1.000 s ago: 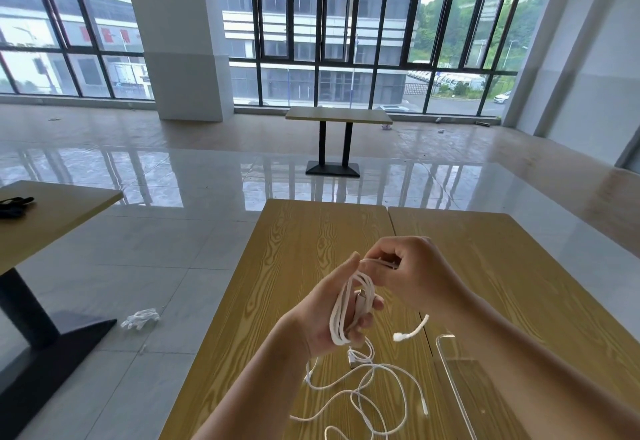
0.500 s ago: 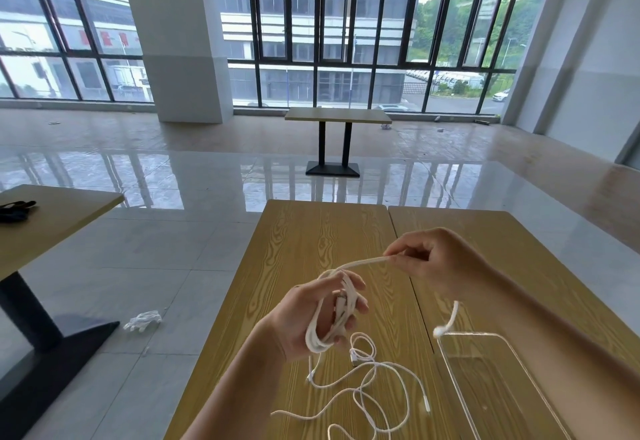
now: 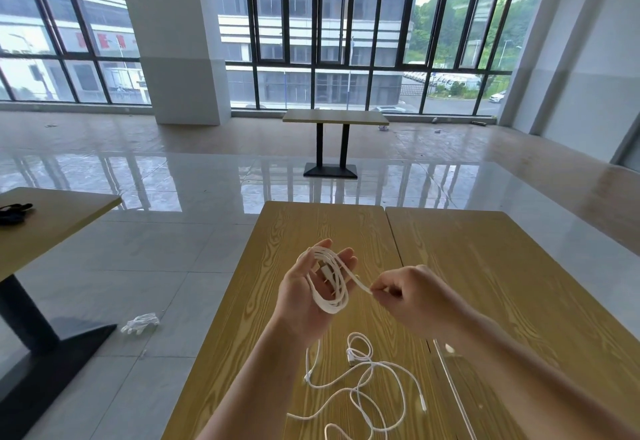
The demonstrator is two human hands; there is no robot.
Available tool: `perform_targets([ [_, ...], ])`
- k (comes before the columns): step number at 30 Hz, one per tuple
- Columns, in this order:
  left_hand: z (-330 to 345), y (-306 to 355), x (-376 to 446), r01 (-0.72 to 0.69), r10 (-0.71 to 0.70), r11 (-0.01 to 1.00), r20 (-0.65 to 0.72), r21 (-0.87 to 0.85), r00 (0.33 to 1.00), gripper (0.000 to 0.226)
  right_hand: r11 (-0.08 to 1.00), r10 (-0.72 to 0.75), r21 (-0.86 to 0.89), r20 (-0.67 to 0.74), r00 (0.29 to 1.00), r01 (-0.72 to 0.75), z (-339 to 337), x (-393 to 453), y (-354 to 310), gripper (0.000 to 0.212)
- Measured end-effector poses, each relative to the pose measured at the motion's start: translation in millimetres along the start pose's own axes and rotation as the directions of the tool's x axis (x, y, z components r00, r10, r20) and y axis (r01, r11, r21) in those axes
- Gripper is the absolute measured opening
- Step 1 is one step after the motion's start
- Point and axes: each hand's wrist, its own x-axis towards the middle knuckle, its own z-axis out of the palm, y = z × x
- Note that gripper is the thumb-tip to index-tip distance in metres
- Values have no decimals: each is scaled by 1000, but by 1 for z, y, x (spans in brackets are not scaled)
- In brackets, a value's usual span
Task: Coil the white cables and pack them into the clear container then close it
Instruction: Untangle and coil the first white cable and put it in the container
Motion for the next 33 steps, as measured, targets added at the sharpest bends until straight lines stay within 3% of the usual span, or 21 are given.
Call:
perform_targets([
  [9,-13,4,14,-98,85,993,-180,-67,980,18,998,-46,52,141,989,39,3,-11,-16,25],
  [12,-27,18,19,-156,143,988,-312,-16,939,22,998,-44,45,163,986,37,-1,-17,-17,26],
  [15,-32,20,21,-140,162,986,-353,90,921,27,997,-65,40,158,985,60,-7,-19,-21,25],
  [25,-9,-3,17,9,83,913,-207,409,975,45,978,-205,36,45,978,204,-23,-11,-34,20],
  [33,3,-16,5,109,-122,835,-12,539,992,59,962,-265,44,-78,961,269,-25,-3,-38,14],
])
